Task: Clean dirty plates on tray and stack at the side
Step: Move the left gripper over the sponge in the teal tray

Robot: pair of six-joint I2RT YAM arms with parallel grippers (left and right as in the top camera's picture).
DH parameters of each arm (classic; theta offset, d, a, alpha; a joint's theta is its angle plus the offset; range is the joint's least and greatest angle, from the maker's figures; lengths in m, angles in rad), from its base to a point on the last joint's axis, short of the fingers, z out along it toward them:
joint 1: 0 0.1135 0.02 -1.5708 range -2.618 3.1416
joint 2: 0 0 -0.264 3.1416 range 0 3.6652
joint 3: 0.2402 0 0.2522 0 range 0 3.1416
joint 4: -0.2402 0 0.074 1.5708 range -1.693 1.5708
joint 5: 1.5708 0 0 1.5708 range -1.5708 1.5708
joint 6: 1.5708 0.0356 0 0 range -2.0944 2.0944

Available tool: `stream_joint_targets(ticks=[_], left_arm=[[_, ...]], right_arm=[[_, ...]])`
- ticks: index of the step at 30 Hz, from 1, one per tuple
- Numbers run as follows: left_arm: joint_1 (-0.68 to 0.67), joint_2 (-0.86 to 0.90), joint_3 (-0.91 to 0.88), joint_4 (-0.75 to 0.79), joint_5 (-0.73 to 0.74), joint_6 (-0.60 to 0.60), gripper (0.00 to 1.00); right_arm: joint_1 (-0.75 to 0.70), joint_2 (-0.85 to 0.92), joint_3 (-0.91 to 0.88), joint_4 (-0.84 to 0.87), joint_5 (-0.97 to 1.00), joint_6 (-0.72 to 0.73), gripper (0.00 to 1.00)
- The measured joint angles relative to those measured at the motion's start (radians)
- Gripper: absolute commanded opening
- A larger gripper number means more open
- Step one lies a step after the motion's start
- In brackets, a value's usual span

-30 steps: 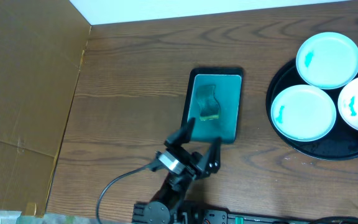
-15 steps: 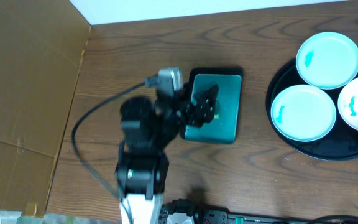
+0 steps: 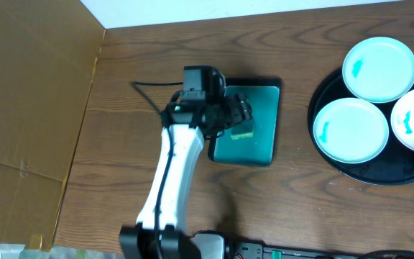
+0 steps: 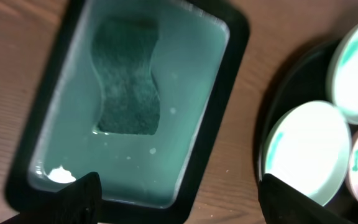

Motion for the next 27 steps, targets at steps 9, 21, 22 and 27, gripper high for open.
stream_joint_targets(ticks=[9,21,22,27], left_arm=[[-0.002,0.157,0.000,0.061,-0.131,-0.067,0.81],[-0.002,0.348,0.002,0.203,-0.190,-0.105,0.81],[-0.002,0.365,0.002,0.198,-0.190,-0.105,0.81],[-0.002,0.419,0.002,0.183,-0.153,-0.107,0.81]], right_arm=[[0.000,0.000,0.000,0.000,0.000,0.000,0.99],[0.000,0.000,0.000,0.000,0.000,0.000,0.99],[0.000,0.000,0.000,0.000,0.000,0.000,0.99],[0.000,0.000,0.000,0.000,0.000,0.000,0.99]])
